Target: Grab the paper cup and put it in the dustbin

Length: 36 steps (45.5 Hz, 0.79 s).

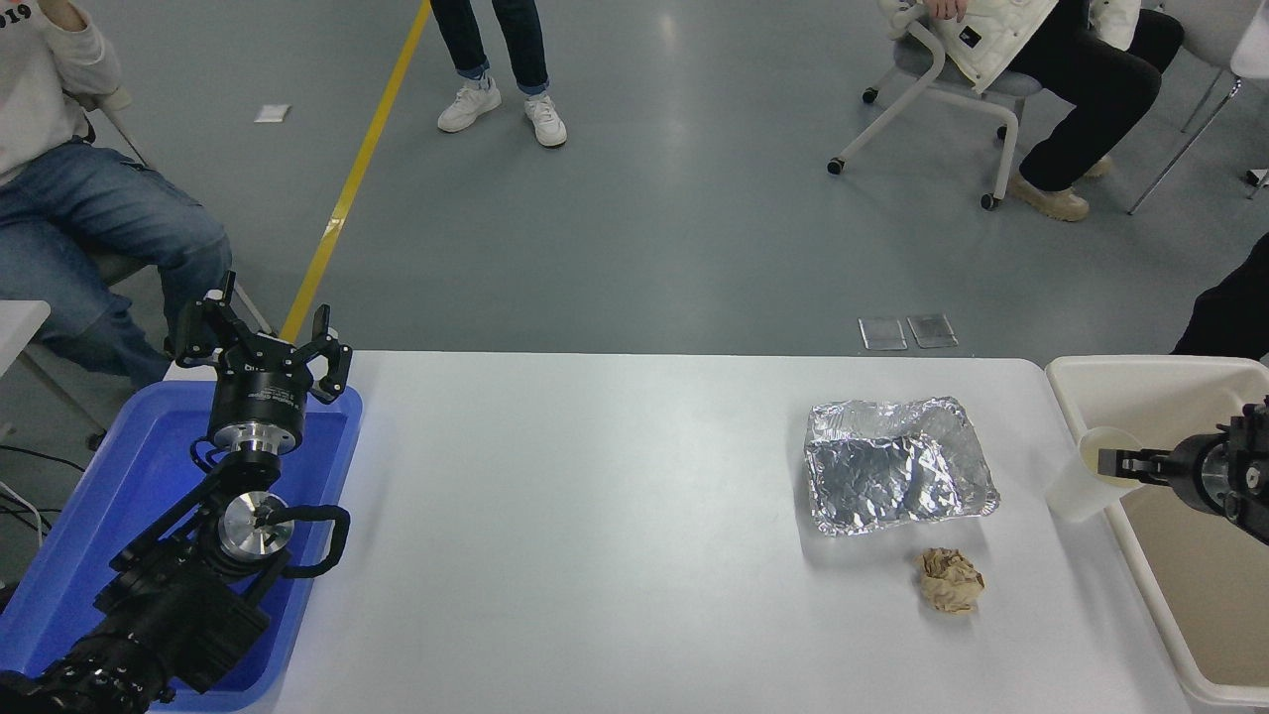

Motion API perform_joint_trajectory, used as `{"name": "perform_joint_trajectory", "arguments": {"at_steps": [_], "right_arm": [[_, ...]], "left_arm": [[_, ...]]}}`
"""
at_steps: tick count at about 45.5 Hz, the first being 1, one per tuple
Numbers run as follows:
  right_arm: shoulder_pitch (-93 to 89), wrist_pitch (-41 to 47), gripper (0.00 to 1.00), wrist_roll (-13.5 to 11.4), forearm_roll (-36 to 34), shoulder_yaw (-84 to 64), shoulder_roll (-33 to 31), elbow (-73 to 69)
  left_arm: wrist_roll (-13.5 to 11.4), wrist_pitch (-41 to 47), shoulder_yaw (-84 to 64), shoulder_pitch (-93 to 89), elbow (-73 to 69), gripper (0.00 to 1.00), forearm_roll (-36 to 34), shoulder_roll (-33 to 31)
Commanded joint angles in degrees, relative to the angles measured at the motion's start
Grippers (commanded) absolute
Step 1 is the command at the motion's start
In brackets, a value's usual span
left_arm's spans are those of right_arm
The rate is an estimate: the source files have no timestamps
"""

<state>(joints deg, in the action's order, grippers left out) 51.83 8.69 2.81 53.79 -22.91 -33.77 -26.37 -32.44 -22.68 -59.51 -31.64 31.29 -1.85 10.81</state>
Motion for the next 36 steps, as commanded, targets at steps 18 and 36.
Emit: {"name": "perform_joint_trajectory", "arguments": {"at_steps": [18,36], "right_arm": [[-0.32,0.36,0.0,0.09,-0.09,2.25,0.37,0.35],[15.56,7.56,0.0,-0.27,0.26,-0.73,-13.59,-18.18]], "left_arm": [[0.0,0.0,-0.08,0.0,0.0,0.99,0.0,0.0],[0.0,0.0,0.01,0.0,0.0,0.99,0.0,0.0]]}}
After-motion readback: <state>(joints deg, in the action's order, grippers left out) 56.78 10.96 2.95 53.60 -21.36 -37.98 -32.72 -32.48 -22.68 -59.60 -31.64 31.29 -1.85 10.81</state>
